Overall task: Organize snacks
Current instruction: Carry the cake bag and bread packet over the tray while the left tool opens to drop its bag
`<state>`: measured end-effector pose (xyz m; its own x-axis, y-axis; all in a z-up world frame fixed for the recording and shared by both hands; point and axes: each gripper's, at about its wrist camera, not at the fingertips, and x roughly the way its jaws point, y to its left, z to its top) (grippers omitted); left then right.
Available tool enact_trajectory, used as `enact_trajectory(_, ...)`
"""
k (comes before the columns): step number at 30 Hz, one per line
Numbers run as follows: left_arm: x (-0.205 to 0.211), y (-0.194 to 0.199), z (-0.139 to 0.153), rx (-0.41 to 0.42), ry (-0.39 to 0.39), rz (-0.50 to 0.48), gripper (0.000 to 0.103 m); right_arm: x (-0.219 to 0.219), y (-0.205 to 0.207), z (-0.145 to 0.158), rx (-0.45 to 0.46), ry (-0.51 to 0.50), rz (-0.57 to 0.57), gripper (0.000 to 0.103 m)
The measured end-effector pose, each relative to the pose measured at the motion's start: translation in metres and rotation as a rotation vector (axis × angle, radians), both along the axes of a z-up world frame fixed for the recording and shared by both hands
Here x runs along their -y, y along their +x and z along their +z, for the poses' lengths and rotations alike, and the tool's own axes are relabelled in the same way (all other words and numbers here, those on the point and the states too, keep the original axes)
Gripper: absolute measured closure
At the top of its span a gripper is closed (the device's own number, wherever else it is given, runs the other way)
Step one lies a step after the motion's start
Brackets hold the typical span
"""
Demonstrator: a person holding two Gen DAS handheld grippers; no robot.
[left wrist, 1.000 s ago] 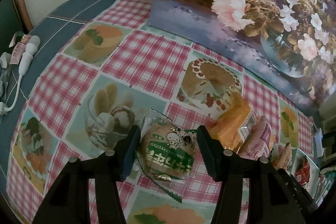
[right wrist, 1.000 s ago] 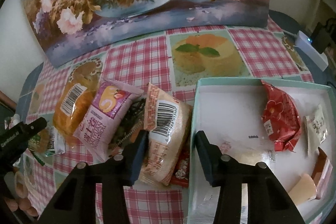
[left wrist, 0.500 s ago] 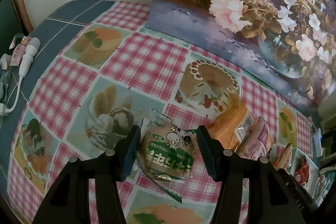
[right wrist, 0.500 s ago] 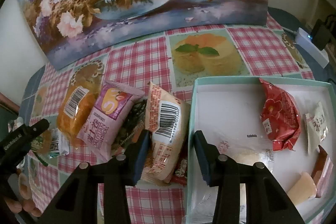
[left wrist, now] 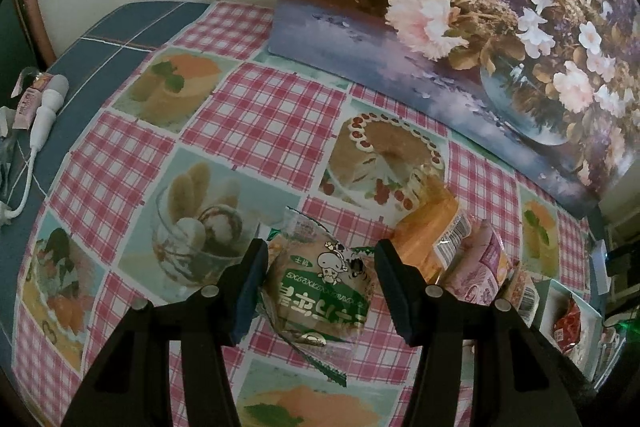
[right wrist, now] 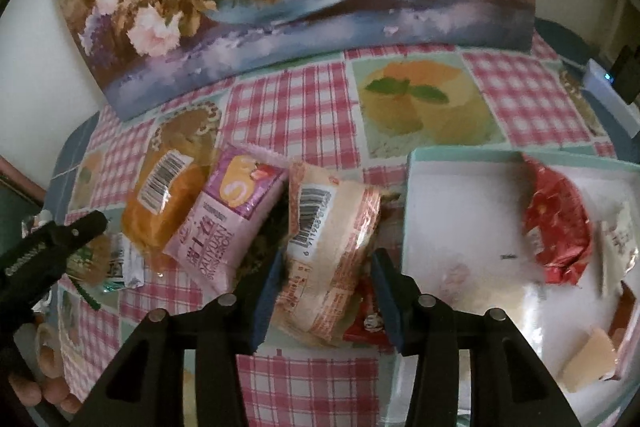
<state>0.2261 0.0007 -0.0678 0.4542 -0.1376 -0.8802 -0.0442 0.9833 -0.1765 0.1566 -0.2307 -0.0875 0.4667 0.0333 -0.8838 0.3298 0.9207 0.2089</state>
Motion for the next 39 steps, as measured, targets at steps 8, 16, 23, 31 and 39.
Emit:
enact_trajectory(8, 0.002, 0.0, -0.002, -0.004, 0.004, -0.006, 0.046, -0.023, 0.009, -0.016, -0.029, -0.077, 0.034, 0.045)
enact_trajectory(16, 0.001, 0.001, -0.004, -0.009, 0.003, 0.001, 0.046, -0.02, 0.008, -0.014, -0.015, -0.09, 0.033, 0.062)
enact_trajectory(23, 0.0, -0.003, 0.006, 0.016, 0.008, 0.008, 0.046, -0.02, 0.003, 0.006, 0.042, -0.1, 0.034, 0.065)
enact_trajectory(31, 0.005, -0.015, 0.035, 0.068, 0.015, 0.008, 0.046, -0.012, -0.011, 0.042, 0.106, -0.097, 0.01, 0.065)
enact_trajectory(39, 0.019, -0.036, 0.062, 0.116, 0.038, -0.016, 0.046, -0.001, -0.031, 0.065, 0.116, -0.092, -0.019, 0.065)
